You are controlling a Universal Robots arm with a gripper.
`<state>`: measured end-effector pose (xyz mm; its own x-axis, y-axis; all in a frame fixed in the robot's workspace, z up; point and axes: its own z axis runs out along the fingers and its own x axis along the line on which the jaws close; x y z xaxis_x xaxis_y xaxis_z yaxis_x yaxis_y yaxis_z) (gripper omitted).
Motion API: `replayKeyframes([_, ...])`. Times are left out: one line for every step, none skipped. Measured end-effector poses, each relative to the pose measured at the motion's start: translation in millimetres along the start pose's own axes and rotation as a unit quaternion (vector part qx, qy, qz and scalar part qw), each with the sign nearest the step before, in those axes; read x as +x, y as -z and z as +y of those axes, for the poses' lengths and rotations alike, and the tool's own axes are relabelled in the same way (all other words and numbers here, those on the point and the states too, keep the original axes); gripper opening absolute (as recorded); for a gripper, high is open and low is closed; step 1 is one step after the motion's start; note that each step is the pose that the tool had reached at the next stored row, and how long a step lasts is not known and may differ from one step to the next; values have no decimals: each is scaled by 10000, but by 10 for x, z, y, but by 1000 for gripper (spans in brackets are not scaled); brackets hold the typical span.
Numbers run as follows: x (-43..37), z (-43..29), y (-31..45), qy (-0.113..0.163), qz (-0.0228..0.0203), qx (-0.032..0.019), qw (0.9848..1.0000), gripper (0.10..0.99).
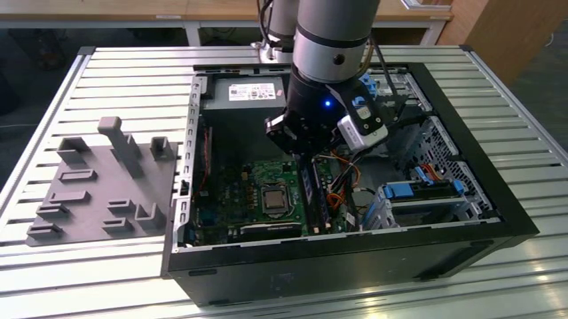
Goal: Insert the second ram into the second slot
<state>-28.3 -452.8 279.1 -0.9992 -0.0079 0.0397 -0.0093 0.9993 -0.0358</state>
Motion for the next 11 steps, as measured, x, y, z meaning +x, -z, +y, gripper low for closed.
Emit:
replayKeyframes([-1,0,-10,0,0,-1,10000,137])
replayKeyframes([-1,0,-22,-2,0,-18,10000,137])
replayKeyframes([-2,1,-33,-7,0,-32,10000,137])
replayKeyframes([-2,2,-47,-12,0,-39,10000,137])
replayKeyframes([-4,2,-60,-15,0,-44,10000,137])
replayKeyframes([-4,2,-67,-17,1,-46,10000,137])
replayKeyframes([-4,3,-72,-18,3,-46,10000,137])
replayKeyframes([-4,3,-76,-19,6,-46,10000,137])
replayKeyframes([-5,2,-82,-20,10,-46,10000,137])
replayKeyframes([-5,1,-90,-21,14,-46,10000,137])
replayKeyframes([-6,-2,-99,-21,19,-46,10000,137])
